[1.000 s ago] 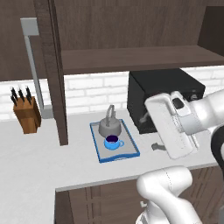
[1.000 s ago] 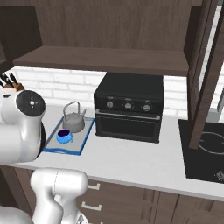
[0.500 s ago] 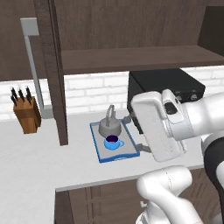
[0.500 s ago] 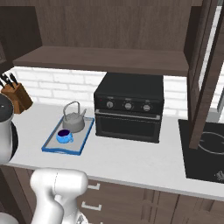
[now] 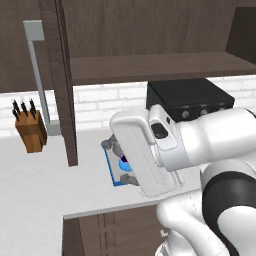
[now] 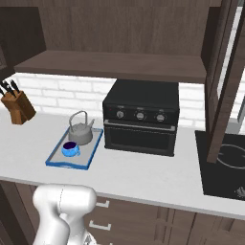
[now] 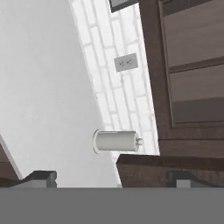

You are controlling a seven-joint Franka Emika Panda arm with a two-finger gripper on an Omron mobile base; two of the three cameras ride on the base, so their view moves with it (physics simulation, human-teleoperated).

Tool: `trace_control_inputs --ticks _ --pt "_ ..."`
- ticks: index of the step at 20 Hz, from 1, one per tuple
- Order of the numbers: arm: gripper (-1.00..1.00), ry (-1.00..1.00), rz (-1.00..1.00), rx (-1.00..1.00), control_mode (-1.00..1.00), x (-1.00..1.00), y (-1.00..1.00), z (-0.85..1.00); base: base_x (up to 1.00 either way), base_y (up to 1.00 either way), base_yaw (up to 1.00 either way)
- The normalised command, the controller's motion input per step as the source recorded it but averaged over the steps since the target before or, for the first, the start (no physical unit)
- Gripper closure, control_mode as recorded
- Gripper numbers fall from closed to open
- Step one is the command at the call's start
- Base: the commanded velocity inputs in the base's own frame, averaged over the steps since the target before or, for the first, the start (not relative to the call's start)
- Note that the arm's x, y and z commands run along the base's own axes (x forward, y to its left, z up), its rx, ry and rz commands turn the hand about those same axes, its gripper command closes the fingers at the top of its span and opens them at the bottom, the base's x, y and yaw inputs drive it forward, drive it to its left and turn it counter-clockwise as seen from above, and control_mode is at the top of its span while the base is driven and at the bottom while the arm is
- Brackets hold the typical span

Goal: Pick the kettle from the counter and place it on the tray. Then pick the mug from the cabinet and place it on the tray. Then close the cabinet doors.

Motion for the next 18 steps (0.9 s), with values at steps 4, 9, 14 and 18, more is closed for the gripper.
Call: trace_control_inputs --ticks 4,9,14,18 --pt "-1.0 -0.09 0.0 0.01 -1.0 -0.21 0.53 0.27 0.0 0.0 0.0" --pt "-1.0 -0.12 -0.01 0.0 -1.0 -0.06 0.67 0.19 0.0 0.0 0.0" --pt "-1.0 0.0 -0.06 0.02 -1.0 0.05 0.65 0.24 0.0 0.0 0.0" --pt "-1.0 -0.01 -0.13 0.02 -1.0 0.24 0.58 0.05 0.0 0.0 0.0"
